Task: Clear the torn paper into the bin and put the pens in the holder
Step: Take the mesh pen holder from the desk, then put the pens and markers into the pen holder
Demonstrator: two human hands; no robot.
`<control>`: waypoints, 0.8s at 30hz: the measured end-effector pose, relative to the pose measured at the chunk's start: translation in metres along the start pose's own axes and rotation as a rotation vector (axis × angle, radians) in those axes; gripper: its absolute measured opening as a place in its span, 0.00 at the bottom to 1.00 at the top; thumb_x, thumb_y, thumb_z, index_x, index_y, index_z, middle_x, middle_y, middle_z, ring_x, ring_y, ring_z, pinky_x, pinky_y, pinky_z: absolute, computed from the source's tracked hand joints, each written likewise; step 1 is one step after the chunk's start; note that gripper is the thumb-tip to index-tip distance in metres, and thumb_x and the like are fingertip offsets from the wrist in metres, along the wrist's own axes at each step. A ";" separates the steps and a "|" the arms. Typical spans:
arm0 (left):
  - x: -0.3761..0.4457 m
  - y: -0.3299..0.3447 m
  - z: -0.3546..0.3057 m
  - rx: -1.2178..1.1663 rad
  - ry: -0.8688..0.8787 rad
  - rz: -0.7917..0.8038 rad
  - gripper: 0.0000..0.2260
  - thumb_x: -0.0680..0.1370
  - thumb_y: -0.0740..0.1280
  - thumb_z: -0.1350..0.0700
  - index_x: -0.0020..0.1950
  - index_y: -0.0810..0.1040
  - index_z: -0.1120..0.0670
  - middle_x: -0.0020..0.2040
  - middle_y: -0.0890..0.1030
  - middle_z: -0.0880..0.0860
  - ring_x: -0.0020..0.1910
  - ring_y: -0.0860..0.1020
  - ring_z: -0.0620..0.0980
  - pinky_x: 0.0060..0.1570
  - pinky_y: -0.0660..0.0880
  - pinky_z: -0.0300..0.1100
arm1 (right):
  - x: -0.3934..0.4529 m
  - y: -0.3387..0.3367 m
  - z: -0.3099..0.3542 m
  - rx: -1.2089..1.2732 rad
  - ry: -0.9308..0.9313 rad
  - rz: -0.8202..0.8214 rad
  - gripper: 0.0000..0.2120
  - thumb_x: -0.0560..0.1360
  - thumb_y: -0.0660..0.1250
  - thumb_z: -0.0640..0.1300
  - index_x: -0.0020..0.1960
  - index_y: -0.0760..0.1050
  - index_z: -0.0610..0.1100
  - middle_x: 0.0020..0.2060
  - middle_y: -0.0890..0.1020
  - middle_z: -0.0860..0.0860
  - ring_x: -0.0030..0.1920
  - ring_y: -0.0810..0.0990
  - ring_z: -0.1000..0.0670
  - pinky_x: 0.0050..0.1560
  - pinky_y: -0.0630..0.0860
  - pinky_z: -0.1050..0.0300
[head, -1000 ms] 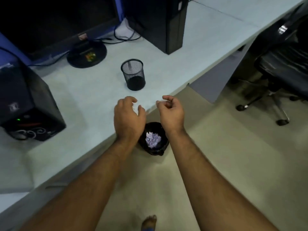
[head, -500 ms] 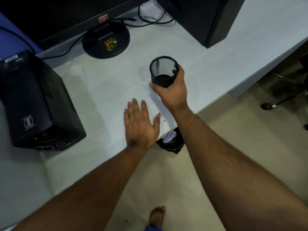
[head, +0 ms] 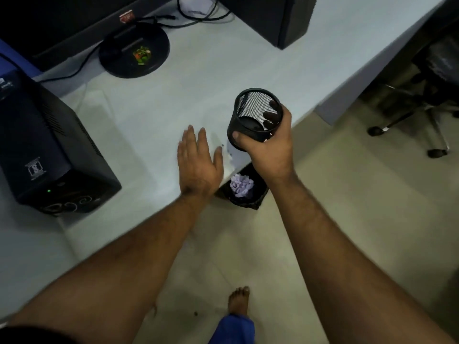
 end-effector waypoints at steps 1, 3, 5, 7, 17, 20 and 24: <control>-0.004 -0.006 -0.004 -0.047 0.070 -0.050 0.23 0.81 0.59 0.50 0.72 0.69 0.63 0.72 0.69 0.64 0.72 0.67 0.63 0.72 0.63 0.55 | -0.014 -0.013 -0.002 0.021 0.014 -0.019 0.41 0.61 0.82 0.48 0.69 0.66 0.50 0.61 0.76 0.56 0.61 0.77 0.57 0.62 0.77 0.57; -0.018 -0.014 -0.018 -0.110 0.201 -0.107 0.19 0.79 0.62 0.57 0.68 0.73 0.62 0.66 0.75 0.63 0.66 0.72 0.62 0.68 0.67 0.54 | -0.042 -0.042 -0.012 0.059 0.047 -0.079 0.40 0.60 0.82 0.49 0.67 0.68 0.51 0.59 0.77 0.57 0.60 0.78 0.56 0.62 0.78 0.54; -0.051 -0.016 -0.048 -0.139 0.328 -0.123 0.17 0.75 0.65 0.61 0.63 0.75 0.60 0.59 0.78 0.60 0.59 0.75 0.59 0.61 0.71 0.53 | -0.071 -0.079 -0.029 0.044 0.081 -0.135 0.37 0.60 0.82 0.50 0.64 0.68 0.52 0.57 0.77 0.60 0.60 0.79 0.55 0.62 0.78 0.53; -0.105 -0.002 -0.090 -0.141 0.472 -0.037 0.16 0.73 0.66 0.61 0.61 0.76 0.59 0.56 0.78 0.58 0.55 0.75 0.57 0.56 0.71 0.51 | -0.105 -0.122 -0.056 0.030 0.132 -0.191 0.36 0.61 0.82 0.47 0.64 0.67 0.53 0.56 0.77 0.60 0.59 0.79 0.55 0.61 0.78 0.56; -0.329 0.188 -0.229 -0.240 0.344 0.802 0.14 0.77 0.63 0.58 0.61 0.77 0.57 0.56 0.80 0.58 0.55 0.78 0.58 0.57 0.74 0.49 | -0.305 -0.330 -0.257 -0.042 0.482 -0.554 0.41 0.62 0.81 0.46 0.70 0.64 0.51 0.63 0.75 0.55 0.62 0.76 0.52 0.61 0.73 0.61; -0.389 0.267 -0.251 -0.223 0.292 1.012 0.13 0.77 0.64 0.55 0.59 0.78 0.55 0.55 0.82 0.57 0.56 0.79 0.57 0.56 0.75 0.46 | -0.348 -0.370 -0.329 -0.010 0.554 -0.671 0.41 0.63 0.81 0.42 0.70 0.65 0.49 0.61 0.75 0.53 0.61 0.77 0.52 0.56 0.71 0.69; -0.467 0.373 -0.263 -0.172 0.270 1.191 0.12 0.76 0.65 0.54 0.58 0.78 0.54 0.53 0.83 0.56 0.54 0.79 0.57 0.54 0.76 0.44 | -0.400 -0.408 -0.435 0.040 0.658 -0.827 0.38 0.63 0.80 0.39 0.68 0.66 0.48 0.61 0.77 0.51 0.59 0.78 0.50 0.59 0.75 0.60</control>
Point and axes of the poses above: each hand's wrist, its own x-axis towards the middle knuckle, its own y-axis out of the palm, z = x × y, the point moved 6 cm from there along x, towards the middle knuckle
